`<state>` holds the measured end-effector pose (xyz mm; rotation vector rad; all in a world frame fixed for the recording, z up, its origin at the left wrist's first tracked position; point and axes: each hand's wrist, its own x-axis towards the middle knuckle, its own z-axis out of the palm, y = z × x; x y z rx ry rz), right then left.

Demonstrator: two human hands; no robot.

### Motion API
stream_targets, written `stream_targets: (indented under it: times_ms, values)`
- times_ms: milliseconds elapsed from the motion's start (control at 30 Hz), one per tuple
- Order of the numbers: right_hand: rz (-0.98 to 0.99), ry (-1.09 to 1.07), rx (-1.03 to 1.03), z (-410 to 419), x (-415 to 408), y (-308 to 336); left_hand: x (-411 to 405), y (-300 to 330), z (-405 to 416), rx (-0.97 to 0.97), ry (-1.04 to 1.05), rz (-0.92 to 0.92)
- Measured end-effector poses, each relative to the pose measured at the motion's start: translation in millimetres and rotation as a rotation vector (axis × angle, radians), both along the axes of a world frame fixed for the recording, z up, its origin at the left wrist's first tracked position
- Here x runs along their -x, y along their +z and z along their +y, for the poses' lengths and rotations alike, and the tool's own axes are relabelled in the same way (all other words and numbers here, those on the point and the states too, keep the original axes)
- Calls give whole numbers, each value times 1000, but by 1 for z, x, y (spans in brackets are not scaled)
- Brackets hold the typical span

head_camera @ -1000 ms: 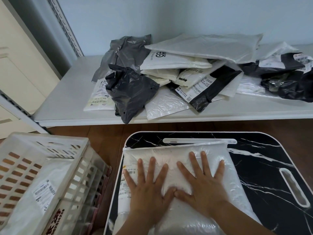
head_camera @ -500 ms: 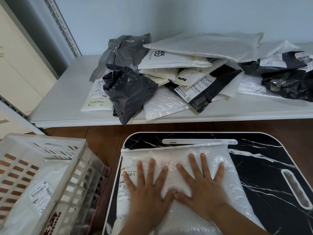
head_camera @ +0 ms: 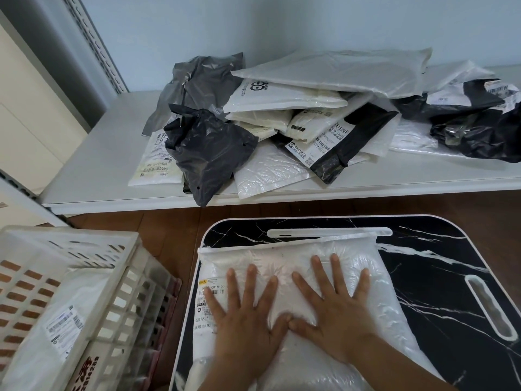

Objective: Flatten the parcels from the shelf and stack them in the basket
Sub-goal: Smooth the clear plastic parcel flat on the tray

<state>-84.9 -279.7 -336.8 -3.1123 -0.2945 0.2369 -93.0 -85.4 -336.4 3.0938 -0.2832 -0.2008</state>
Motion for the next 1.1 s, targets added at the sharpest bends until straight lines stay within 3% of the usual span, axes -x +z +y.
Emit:
stream_targets:
  times_ms: [700, 867, 1033, 1100]
  values:
    - [131, 42, 13, 1, -3, -1, -1, -1, -1, 27, -5, 104]
    - [240, 51, 30, 1, -3, 6, 0, 7, -2, 35, 1, 154]
    - [65, 49, -115, 16, -17, 18, -15, 14, 6, 189, 47, 53]
    - [24, 95, -167, 33, -30, 24, -26, 16, 12, 163, 56, 9]
